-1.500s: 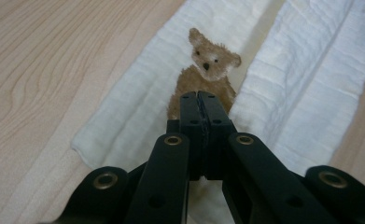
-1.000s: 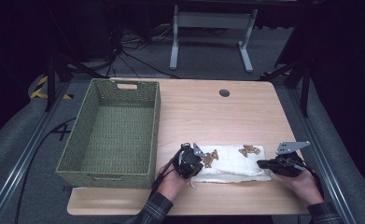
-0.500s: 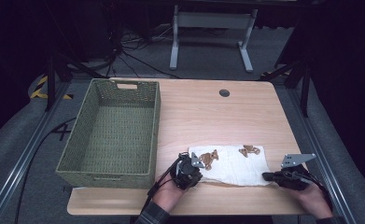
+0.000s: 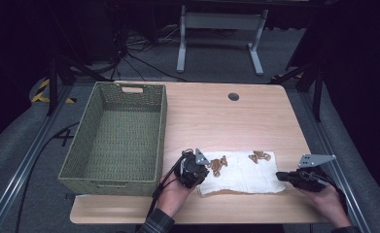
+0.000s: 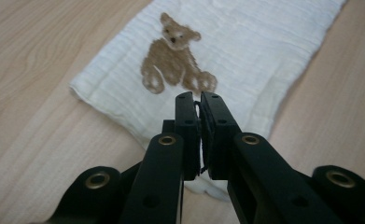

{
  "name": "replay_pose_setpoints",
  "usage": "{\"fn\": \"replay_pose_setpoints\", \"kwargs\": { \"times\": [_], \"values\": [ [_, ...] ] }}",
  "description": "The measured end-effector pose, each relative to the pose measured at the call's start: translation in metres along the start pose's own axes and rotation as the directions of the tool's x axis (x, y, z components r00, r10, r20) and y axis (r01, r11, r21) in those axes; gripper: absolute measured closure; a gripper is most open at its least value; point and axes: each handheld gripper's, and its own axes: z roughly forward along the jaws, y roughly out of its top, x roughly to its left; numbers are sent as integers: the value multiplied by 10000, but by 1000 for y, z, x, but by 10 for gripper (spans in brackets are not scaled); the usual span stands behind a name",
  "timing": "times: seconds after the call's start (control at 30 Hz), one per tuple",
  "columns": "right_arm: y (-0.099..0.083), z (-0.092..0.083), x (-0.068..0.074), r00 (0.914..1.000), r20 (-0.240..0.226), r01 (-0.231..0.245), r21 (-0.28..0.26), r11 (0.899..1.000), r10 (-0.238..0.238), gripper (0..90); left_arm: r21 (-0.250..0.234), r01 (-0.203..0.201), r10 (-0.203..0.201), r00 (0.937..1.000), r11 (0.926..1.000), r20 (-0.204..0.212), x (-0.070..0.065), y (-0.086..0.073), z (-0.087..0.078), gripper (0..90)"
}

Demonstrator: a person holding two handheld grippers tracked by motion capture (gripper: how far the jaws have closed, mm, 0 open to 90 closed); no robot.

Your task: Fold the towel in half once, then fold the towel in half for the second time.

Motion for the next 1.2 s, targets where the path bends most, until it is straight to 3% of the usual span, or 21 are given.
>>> {"fn": "replay_pose_setpoints", "kwargs": {
  "times": [0.27, 0.33, 0.5, 0.93, 1.2],
  "values": [
    [17, 11, -18, 9997, 203, -115, -165, 9998, 119, 832, -35, 283, -284, 9979, 9996, -581, 18, 15, 12, 854],
    [20, 14, -22, 9995, 276, -171, -182, 9997, 176, 820, 49, 184, -179, 9969, 9998, -768, 22, 19, 15, 846],
    [29, 20, -33, 9985, 452, -290, -270, 9992, 302, 794, -43, 403, -406, 9947, 9992, -947, 32, 25, 19, 824],
    [44, 40, -59, 9936, 999, -499, -212, 9985, 518, 720, 617, 882, -791, 9874, 9942, -1372, 52, 29, 41, 698],
    [39, 48, -68, 9914, 1149, -655, 166, 9977, 632, 718, 1074, 1015, -830, 9829, 9890, -1644, 61, 23, 52, 670]
  ]
}}
